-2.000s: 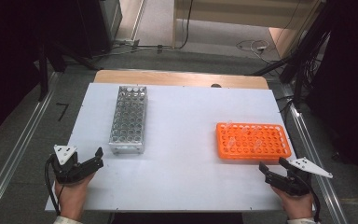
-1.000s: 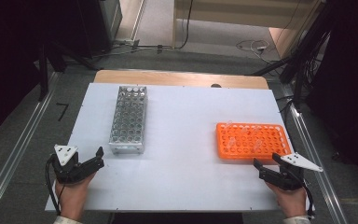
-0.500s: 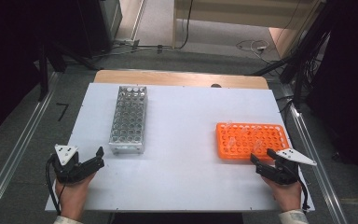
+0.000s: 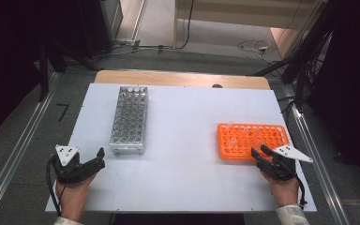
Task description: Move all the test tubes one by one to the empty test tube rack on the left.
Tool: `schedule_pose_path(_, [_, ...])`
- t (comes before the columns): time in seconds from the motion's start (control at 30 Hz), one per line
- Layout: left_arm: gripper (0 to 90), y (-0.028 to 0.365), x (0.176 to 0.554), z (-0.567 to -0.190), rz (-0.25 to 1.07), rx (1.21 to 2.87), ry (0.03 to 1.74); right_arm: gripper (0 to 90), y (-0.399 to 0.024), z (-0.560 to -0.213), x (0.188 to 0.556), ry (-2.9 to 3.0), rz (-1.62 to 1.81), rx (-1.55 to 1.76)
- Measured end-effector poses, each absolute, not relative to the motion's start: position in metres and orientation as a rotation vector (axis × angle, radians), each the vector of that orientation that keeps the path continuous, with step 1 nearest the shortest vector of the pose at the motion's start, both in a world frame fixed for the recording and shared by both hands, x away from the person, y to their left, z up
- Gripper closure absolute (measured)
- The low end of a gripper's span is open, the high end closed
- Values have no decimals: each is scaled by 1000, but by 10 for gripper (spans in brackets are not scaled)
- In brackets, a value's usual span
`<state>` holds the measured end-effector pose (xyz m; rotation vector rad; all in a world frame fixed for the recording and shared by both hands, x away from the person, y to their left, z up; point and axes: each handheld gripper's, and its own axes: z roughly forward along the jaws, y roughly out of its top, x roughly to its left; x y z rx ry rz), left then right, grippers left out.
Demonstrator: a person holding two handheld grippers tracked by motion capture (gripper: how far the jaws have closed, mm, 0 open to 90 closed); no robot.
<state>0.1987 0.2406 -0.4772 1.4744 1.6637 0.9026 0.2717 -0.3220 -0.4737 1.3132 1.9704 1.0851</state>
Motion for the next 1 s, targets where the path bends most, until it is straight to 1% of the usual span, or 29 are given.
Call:
schedule_pose_path(0.03, [65,241,199,-477,901,1473,1664,546,-322,-474,272,1970,1085,1313])
schedule_pose_path(0.07, [66,241,199,-477,901,1473,1665,578,-321,-474,272,1973,1080,1305])
schedule_pose_path(0.1, [66,241,199,-477,901,1473,1665,578,-321,-474,272,1973,1080,1305])
schedule_pose_path(0.2, [65,241,199,-477,901,1472,1665,617,-319,-475,273,1975,1071,1294])
schedule_pose_path(0.23, [65,241,199,-478,896,1475,1664,648,-317,-476,274,1979,1068,1290])
schedule_pose_path(0.27, [65,241,199,-478,896,1475,1664,648,-317,-476,274,1979,1068,1290])
schedule_pose_path(0.3, [65,241,199,-478,895,1473,1664,679,-316,-477,275,1984,1058,1283])
schedule_pose_path(0.33, [65,241,199,-478,892,1473,1665,679,-316,-477,275,1984,1058,1283])
schedule_pose_path(0.4, [65,241,199,-478,888,1470,1669,719,-315,-477,276,1988,1048,1283])
schedule_pose_path(0.6, [65,242,199,-478,885,1468,1674,727,-316,-474,275,1972,1051,1270])
schedule_pose_path(0.93, [65,236,200,-477,863,1496,1660,729,-319,-457,268,1928,1124,1259])
schedule_pose_path(1.0, [66,235,200,-476,818,1485,1659,729,-319,-455,266,1928,1136,1252])
